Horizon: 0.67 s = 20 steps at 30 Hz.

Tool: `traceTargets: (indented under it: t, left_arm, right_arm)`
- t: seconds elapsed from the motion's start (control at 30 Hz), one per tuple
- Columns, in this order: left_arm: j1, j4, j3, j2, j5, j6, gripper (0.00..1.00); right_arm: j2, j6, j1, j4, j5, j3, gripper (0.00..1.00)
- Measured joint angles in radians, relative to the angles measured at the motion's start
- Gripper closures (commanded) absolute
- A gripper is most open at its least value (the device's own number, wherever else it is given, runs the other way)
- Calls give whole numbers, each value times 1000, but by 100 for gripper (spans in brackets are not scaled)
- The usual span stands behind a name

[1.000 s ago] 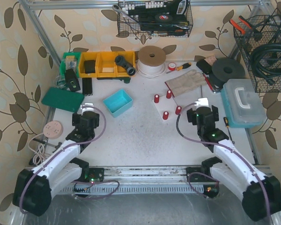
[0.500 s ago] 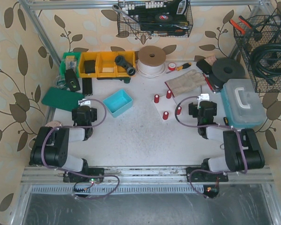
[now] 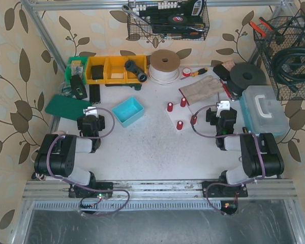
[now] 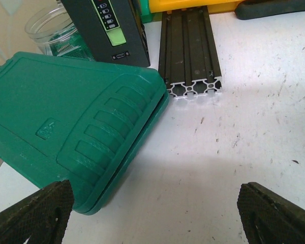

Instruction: Install the large spring

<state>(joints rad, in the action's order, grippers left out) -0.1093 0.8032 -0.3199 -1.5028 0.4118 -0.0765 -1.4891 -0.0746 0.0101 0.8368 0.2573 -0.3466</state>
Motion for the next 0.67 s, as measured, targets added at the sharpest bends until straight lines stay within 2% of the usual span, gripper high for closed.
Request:
traceTargets:
  t: [0.67]
  left_arm:
    - [6, -2, -10, -2, 0, 4, 9]
  right_arm:
    - [0, 0, 1, 13, 0, 0, 0]
